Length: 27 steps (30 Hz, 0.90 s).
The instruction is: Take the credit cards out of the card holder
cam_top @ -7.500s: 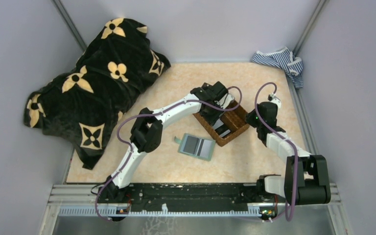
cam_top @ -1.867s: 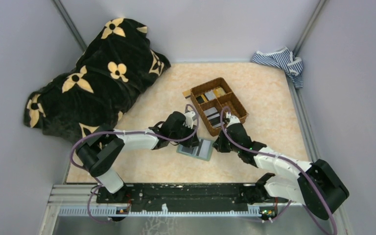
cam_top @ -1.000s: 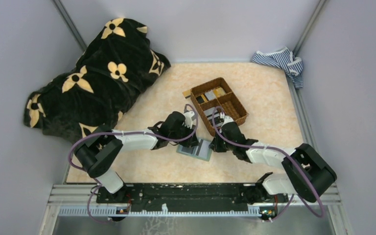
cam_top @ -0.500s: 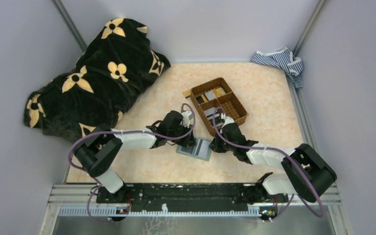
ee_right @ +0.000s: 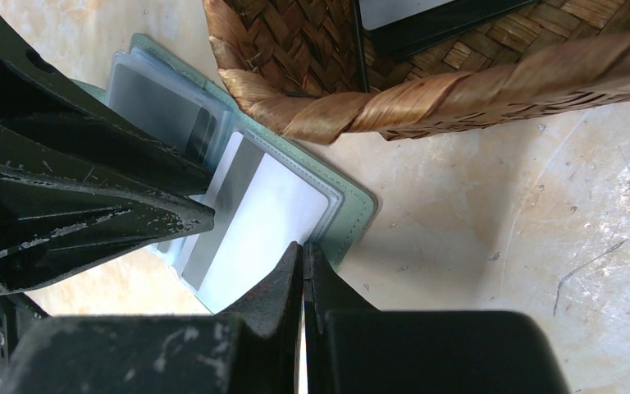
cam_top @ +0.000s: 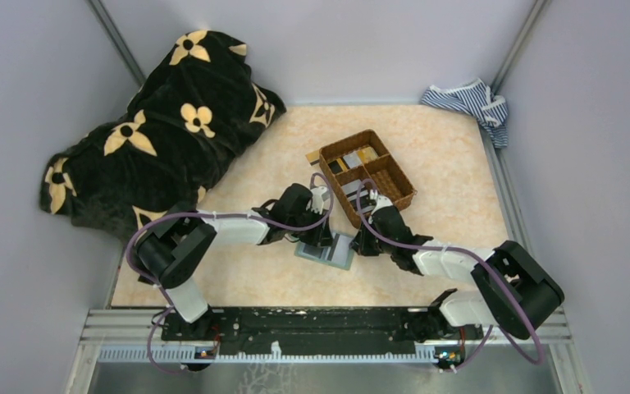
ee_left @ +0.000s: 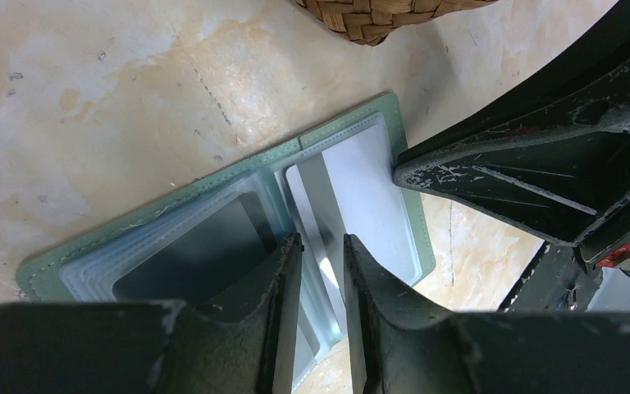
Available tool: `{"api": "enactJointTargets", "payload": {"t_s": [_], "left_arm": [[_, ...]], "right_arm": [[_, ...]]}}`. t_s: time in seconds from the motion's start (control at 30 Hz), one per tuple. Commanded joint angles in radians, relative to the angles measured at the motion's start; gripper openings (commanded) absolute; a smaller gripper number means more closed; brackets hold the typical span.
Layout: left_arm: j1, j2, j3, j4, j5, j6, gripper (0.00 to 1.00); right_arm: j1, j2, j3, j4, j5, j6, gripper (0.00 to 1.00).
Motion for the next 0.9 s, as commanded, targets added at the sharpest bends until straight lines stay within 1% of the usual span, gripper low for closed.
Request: {"api": "enactJointTargets", "payload": {"t_s": [0.0,0.1,0.27,0.43,0.67,0.87], "left_arm": [[0.003,0.027,-0.002,-0.073,-0.029,0.017,0.33],[0.004,0.027,-0.015,-0.039,0.005,0.008,0.33],[0.005,0.030,-0.046,0.063,0.108,-0.027,0.33],[0.009,0.039,-0.070,0.125,0.167,-0.053,0.32],[0.029,0.045,-0.113,0.215,0.244,-0.089,0.24],[0.045,0.051,-0.147,0.293,0.283,-0.126,0.21]], "right_arm": [[0.011,0.005,-0.013,0.031,-0.007,0.004,0.00],[0.010,0.011,-0.011,0.036,-0.010,0.004,0.00],[0.010,0.011,-0.010,0.035,-0.008,0.005,0.00],[0.011,0.014,-0.011,0.036,-0.007,0.003,0.00],[0.010,0.026,-0.011,0.046,-0.010,0.004,0.00],[0.011,0.031,-0.014,0.049,-0.011,0.004,0.00]]}}
